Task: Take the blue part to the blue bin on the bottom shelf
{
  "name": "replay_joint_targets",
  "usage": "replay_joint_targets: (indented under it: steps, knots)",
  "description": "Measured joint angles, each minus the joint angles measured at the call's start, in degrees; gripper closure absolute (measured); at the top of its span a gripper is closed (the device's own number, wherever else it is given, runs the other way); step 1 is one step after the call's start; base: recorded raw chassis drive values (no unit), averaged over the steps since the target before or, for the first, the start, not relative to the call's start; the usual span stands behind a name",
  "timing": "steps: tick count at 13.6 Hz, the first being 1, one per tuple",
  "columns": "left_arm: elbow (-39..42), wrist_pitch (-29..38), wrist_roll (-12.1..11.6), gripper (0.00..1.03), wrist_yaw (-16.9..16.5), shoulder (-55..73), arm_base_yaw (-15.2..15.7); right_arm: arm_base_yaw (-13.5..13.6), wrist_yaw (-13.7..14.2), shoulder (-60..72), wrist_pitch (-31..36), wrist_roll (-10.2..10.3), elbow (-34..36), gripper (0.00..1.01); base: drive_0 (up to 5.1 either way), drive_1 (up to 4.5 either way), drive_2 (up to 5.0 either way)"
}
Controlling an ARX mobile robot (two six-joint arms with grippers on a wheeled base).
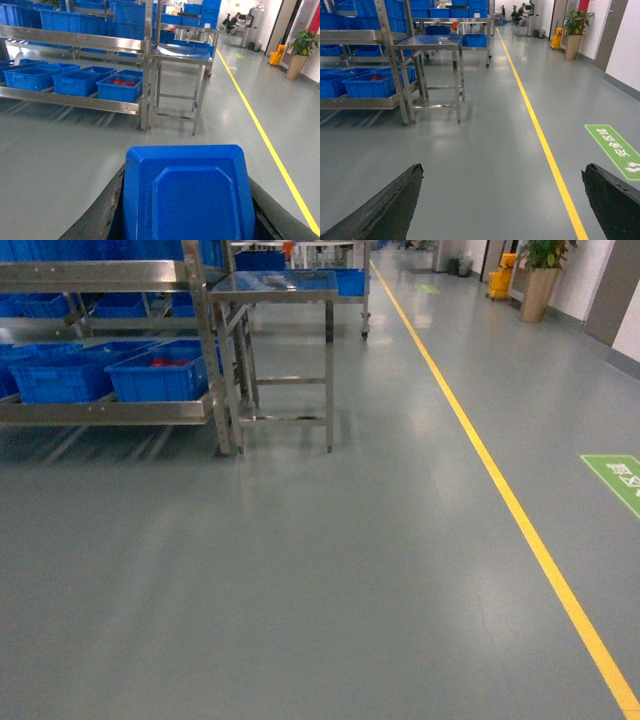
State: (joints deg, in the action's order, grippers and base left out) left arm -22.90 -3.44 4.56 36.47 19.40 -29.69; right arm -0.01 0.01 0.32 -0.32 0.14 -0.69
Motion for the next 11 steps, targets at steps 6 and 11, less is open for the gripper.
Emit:
replay_joint_targets:
  steps: [6,11]
  knots:
    - [0.0,0.0,0.0,0.6,0.0,0.0,0.0,0.0,0.0,0.0,0.0,0.0,0.0,0.03,0.0,4.11,-4.0]
    - [0.0,0.1,0.0,0.6,0.0,0.0,0.0,0.0,0.0,0.0,0.1,0.0,0.0,0.03,0.1,4.13,-4.0]
